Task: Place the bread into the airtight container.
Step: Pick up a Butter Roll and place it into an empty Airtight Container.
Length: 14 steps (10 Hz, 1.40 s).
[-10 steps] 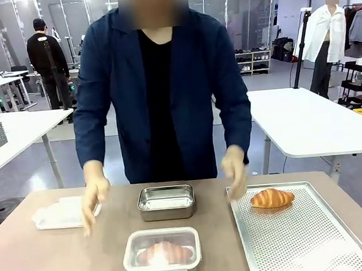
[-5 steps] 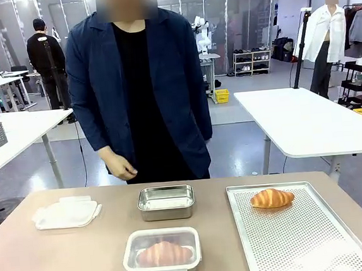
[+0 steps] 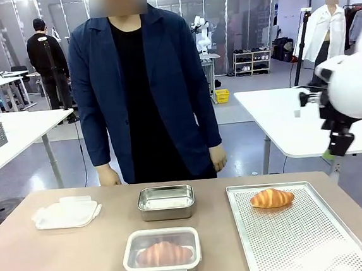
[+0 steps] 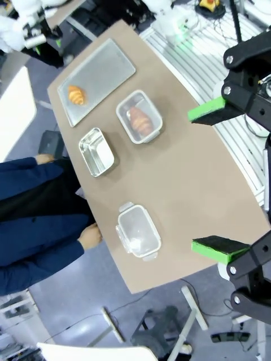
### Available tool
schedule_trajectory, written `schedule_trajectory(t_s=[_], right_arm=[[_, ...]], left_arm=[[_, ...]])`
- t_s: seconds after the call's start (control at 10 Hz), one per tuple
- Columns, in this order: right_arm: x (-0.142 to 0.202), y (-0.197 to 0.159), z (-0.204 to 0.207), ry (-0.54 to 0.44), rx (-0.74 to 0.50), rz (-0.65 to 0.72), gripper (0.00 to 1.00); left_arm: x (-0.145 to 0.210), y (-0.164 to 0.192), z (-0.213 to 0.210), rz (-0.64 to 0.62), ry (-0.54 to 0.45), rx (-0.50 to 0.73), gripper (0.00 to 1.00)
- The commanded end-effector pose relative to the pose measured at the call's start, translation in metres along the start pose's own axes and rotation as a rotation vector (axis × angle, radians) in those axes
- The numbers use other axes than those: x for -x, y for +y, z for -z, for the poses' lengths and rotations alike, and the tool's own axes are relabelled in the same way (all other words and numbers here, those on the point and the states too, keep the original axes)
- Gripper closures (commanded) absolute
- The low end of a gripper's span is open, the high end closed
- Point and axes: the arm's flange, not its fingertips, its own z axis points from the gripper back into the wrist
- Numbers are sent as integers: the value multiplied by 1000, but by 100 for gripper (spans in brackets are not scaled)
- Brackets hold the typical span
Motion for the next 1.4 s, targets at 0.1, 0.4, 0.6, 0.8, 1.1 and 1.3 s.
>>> schedule_trajectory(t_s=[0.1,0.4,0.6,0.8,1.1,1.3], right_arm=[[-45,-37,31,51,-76,-73,0],[-72,-43,87,22,-158,-153,0],[-80,-38,120,14,-199,-187,0],[-84,-34,152,1,-212,-242,0],[-90,-26,184,-26,-243,-287,0],[-91,-23,213,10,-270,-282,0]], left_arm=[[-1,-1,-1,6,-3,6,0],[-1,-1,-1,6,-3,6,0],[-1,-1,-1,6,-3,6,0],[-1,-1,-1,6,-3,6,0],[-1,-1,-1,6,-3,6,0],[-1,-1,-1,6,-3,6,0]])
